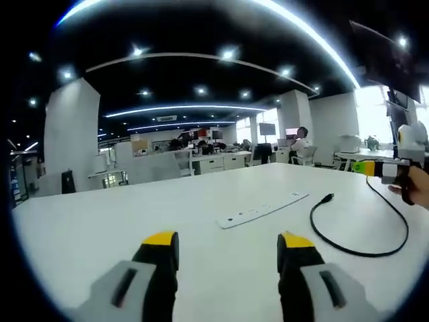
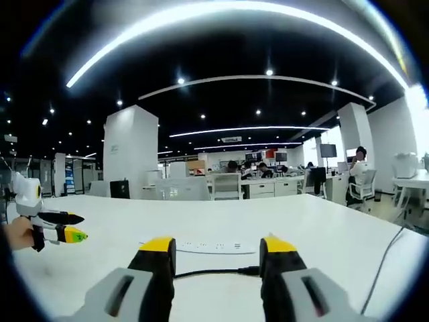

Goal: Locate the USB plug end of the data cable currently connected to the USB port on the desk. Grip the plug, withdraw it from the port, and place it onto the desktop.

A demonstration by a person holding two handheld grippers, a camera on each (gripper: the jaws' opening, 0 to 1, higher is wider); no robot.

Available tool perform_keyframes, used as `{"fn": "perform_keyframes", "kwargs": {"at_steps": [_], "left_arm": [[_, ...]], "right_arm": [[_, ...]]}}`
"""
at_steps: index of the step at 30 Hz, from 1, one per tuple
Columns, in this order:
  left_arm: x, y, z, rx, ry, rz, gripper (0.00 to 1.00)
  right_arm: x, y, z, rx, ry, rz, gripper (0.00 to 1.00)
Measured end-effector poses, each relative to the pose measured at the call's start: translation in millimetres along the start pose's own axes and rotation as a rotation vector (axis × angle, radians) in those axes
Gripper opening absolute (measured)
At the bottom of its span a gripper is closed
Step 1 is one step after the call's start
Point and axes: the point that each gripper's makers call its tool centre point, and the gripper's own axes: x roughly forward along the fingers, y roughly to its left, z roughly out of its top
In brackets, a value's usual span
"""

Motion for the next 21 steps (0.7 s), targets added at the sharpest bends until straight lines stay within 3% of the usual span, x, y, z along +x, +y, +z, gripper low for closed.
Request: {"fn": "perform_keyframes", "kwargs": {"at_steps": [7,9,14,17,20,21], "left_arm": [[-27.4,10.5,6.6,0.009,-0.001,0.021,0.6],[-35.1,14.0,12.2,0.012,-0.01,0.029,0.6],[-52.6,14.2,21.9,0.024,-0.024,0.039,0.6],[-66.6,7.0,22.4,0.068,0.003,0.034,0.6],[-75.7,4.0,24.4,0.087,0.003,0.03,0.6],[-80.0,3.1,25.5,0.091,0.0,0.028,0.6]], "right_arm": [[-4.3,7.3,-5.5,-0.003,0.017,0.024,0.51],[-30.2,5.9,10.4,-0.003,0.022,0.038,0.51],[-32.5,13.3,5.8,-0.009,0.023,0.057,0.51],[-51.7,16.2,13.3,-0.003,0.008,0.069,0.51],[-56.2,18.0,13.4,0.004,0.001,0.074,0.51],[-73.1,16.2,20.2,0.007,-0.001,0.075,0.51]]}}
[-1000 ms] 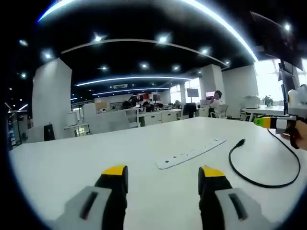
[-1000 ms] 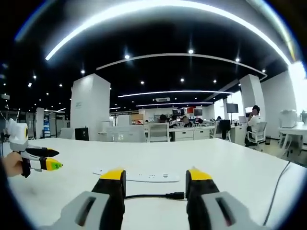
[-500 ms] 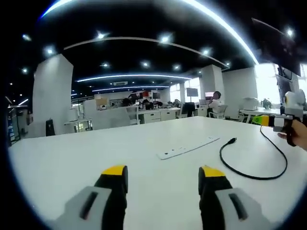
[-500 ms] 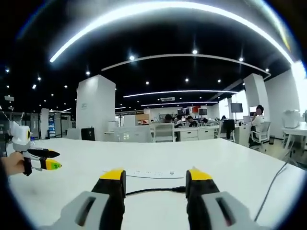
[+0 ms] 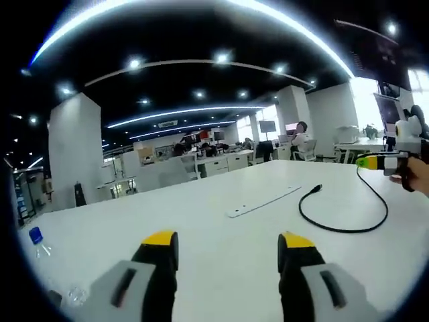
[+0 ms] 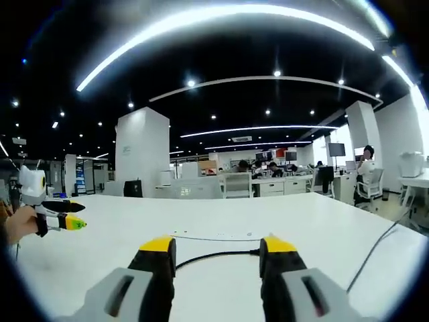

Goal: Locate the USB plug end of the data cable currently connected to the USB port on the desk. Grip the plug, withdraw it from the port, and place it onto the desktop.

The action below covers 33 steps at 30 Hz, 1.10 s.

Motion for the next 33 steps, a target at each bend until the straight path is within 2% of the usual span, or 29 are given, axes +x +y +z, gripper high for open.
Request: {"fn": "perform_keyframes", "kwargs": {"at_steps": [1,3,9,13,16,18,20,21,23,29,32,33], "left_arm": [[-5.9,-0.6,2.6,-0.002,-0.014,-0.002,0.6],[-14.4,-1.1,4.3,-0.01,-0.026,-0.002,0.6],[-48.6,-7.4,1.8,-0.015,-0.043,-0.012,0.6],[-67.7,-11.2,2.8,-0.012,-0.058,-0.023,0.6],[-84.0,-12.2,9.4,-0.019,-0.099,-0.023,0.59],[-94.7,-9.5,14.4,-0.028,-0.131,-0.009,0.59],[-105.3,-5.0,18.4,-0.022,-0.165,0.017,0.59],[-111.4,-3.4,18.0,-0.018,-0.173,0.026,0.59],[-119.5,-0.3,16.5,-0.029,-0.182,0.034,0.59],[-136.5,9.4,7.3,-0.064,-0.193,0.067,0.59],[-143.7,13.0,1.6,-0.071,-0.196,0.081,0.59],[-145.7,14.0,-0.7,-0.075,-0.197,0.088,0.59]], "right_arm": [[-10.9,2.6,2.1,0.003,-0.01,0.006,0.51],[-18.7,2.3,2.0,0.005,-0.009,0.005,0.51],[-24.7,2.9,-4.4,-0.005,-0.002,-0.013,0.51],[-27.1,7.4,-1.4,-0.005,-0.012,-0.002,0.51],[-27.2,8.9,3.4,-0.014,-0.039,0.004,0.51],[-32.1,14.7,6.4,0.042,-0.061,0.03,0.51],[-36.9,15.1,7.6,0.052,-0.071,0.03,0.51],[-68.3,17.6,4.6,0.043,-0.083,0.028,0.51],[-99.9,17.7,0.7,0.038,-0.092,0.019,0.51],[-127.5,19.0,-2.7,0.038,-0.115,0.008,0.51],[-140.2,18.8,-3.2,-0.057,-0.123,-0.031,0.52],[-143.0,20.8,-4.8,-0.057,-0.122,-0.033,0.52]]}}
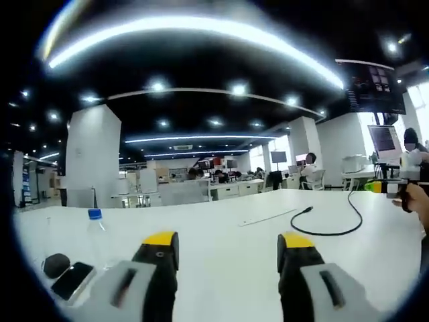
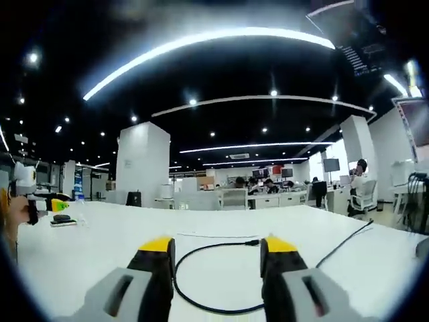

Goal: Locate the USB plug end of the data cable currently connected to the USB port on the desk. Grip the plug, withdraw it from the port, and place it onto the desktop.

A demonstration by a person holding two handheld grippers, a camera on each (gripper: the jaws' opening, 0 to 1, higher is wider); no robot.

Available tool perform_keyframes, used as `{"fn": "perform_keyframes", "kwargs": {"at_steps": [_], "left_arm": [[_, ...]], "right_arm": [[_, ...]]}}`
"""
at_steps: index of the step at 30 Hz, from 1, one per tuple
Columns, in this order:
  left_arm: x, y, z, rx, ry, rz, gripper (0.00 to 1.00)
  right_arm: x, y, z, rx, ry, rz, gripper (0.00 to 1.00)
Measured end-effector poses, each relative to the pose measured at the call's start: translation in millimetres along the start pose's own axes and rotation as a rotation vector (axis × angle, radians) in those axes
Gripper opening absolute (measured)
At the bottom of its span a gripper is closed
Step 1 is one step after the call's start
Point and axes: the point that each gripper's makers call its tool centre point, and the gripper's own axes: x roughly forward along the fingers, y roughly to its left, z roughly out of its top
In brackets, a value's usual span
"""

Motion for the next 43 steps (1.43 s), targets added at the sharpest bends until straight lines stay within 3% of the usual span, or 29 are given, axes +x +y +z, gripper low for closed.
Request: {"fn": "perform_keyframes", "kwargs": {"at_steps": [2,5,9,15,22,30,43], "left_arm": [[-4.4,1.8,-4.6,-0.003,0.0,0.009,0.59],[-9.1,4.8,-10.0,-0.018,-0.001,0.018,0.59],[-13.1,8.5,-15.0,-0.032,-0.002,0.032,0.6],[-15.9,13.3,-22.0,-0.088,-0.008,0.036,0.61],[-15.2,6.7,-35.3,-0.079,0.03,0.023,0.63],[-17.5,3.3,-34.3,-0.06,0.032,0.007,0.63],[-16.0,0.9,-32.8,-0.054,0.028,-0.014,0.63]], "right_arm": [[-7.4,-0.2,-1.1,0.006,-0.004,-0.007,0.52],[-16.1,4.6,-3.5,0.092,-0.033,0.013,0.52],[-17.3,1.4,-10.3,0.112,-0.034,0.01,0.52],[-16.2,-11.4,-17.2,0.077,-0.046,-0.062,0.52],[-8.2,-5.6,-26.0,0.113,-0.041,-0.041,0.52],[-5.0,7.0,-29.0,0.115,-0.028,-0.016,0.52],[-9.6,5.6,-26.1,0.114,-0.038,-0.038,0.52]]}}
